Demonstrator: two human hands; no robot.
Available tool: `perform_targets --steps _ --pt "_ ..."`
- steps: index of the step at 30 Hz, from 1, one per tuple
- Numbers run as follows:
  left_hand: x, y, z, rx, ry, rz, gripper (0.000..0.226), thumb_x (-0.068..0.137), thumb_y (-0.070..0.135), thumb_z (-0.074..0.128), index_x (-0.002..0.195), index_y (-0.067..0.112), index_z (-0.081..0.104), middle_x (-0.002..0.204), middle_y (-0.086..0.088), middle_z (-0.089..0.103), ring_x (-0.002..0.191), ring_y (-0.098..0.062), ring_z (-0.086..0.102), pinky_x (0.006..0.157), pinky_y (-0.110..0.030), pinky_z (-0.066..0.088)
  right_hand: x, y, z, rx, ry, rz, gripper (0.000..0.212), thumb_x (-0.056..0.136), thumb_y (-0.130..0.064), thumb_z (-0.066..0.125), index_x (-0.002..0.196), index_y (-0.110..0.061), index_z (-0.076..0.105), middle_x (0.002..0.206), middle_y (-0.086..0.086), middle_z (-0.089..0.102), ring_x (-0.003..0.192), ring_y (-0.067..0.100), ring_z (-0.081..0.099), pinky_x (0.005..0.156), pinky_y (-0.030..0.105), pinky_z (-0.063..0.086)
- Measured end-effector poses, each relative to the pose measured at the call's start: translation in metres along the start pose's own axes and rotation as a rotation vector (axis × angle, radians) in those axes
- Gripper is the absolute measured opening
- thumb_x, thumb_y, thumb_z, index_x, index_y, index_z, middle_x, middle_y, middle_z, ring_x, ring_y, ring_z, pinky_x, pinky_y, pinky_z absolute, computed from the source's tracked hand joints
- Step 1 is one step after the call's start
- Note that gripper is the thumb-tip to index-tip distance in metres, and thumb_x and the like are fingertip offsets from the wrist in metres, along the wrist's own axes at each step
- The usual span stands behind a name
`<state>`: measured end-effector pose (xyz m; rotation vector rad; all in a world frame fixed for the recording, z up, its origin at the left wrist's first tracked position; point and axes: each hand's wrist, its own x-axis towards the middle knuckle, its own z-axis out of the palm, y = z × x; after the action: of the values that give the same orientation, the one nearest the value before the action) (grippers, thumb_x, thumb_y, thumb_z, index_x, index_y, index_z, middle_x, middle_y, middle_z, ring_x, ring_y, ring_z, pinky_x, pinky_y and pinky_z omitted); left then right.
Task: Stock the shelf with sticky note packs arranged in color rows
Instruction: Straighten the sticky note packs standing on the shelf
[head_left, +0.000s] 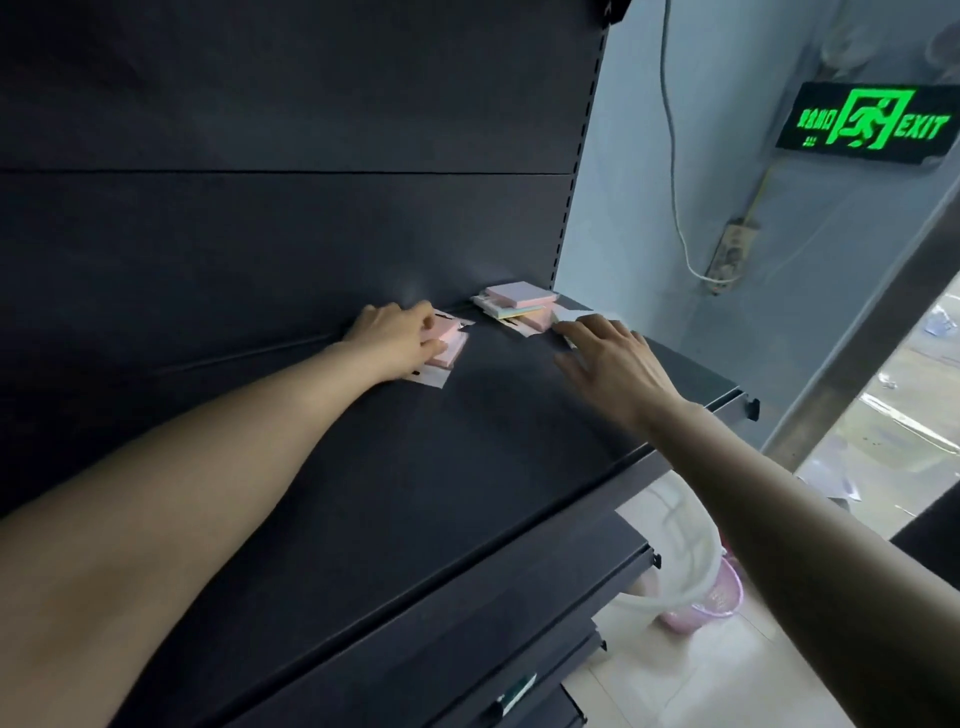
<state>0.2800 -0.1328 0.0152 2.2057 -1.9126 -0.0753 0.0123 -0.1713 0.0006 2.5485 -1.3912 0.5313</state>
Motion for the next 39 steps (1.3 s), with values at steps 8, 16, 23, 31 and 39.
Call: perform_targets --steps 8,16,23,31,39 --pt "-0.035 -0.022 -0.019 -0.102 -0.013 -0.289 0.07 0.082 0.053 0.058 0.138 0.017 0.036 0.132 -0.008 0.052 0.122 -0.031 0.048 0.092 -0.035 0.04 0.062 -0.04 0.015 0.212 -0.116 -0.172 0.03 0.096 -0.037 0.045 0.118 -0.025 0.063 0.124 0.006 0.058 0.114 0.03 0.053 0.094 0.04 0.043" --pt "-0.063 -0.042 -0.025 -0.166 0.071 -0.506 0.088 0.057 0.043 0.081 0.128 0.014 0.039 0.125 -0.008 0.037 0.11 -0.031 0.051 0.084 -0.034 0.046 0.09 -0.097 0.037 0.289 -0.393 -0.158 0.077 0.08 -0.072 0.045 0.141 -0.025 0.041 0.144 0.009 0.047 0.131 0.031 0.043 0.108 0.041 0.036" --pt "-0.075 -0.047 -0.026 -0.316 0.261 -0.449 0.044 0.089 0.034 0.062 0.123 0.013 0.044 0.125 -0.007 0.057 0.112 -0.029 0.055 0.091 -0.041 0.046 0.089 -0.082 0.024 0.497 -0.396 0.006 0.097 0.062 -0.052 0.083 0.141 -0.018 0.037 0.134 0.007 0.045 0.127 0.026 0.042 0.095 0.032 0.039" --pt "-0.098 -0.023 -0.027 -0.412 0.403 -0.481 0.036 0.09 0.029 0.058 0.119 0.012 0.046 0.117 -0.007 0.059 0.104 -0.028 0.057 0.083 -0.038 0.047 0.066 -0.048 0.006 0.632 0.051 -0.164 0.02 0.084 -0.019 0.065 0.101 -0.029 0.068 0.095 0.001 0.064 0.087 0.019 0.06 0.071 0.029 0.042" --pt "-0.126 -0.005 -0.022 -0.469 0.429 -0.427 0.039 0.089 0.023 0.06 0.124 0.014 0.044 0.121 -0.004 0.058 0.108 -0.026 0.056 0.086 -0.035 0.046 0.021 -0.044 0.002 0.682 -0.362 -0.206 0.015 0.083 -0.03 0.071 0.096 -0.024 0.073 0.104 -0.013 0.069 0.096 0.001 0.06 0.089 0.018 0.043"
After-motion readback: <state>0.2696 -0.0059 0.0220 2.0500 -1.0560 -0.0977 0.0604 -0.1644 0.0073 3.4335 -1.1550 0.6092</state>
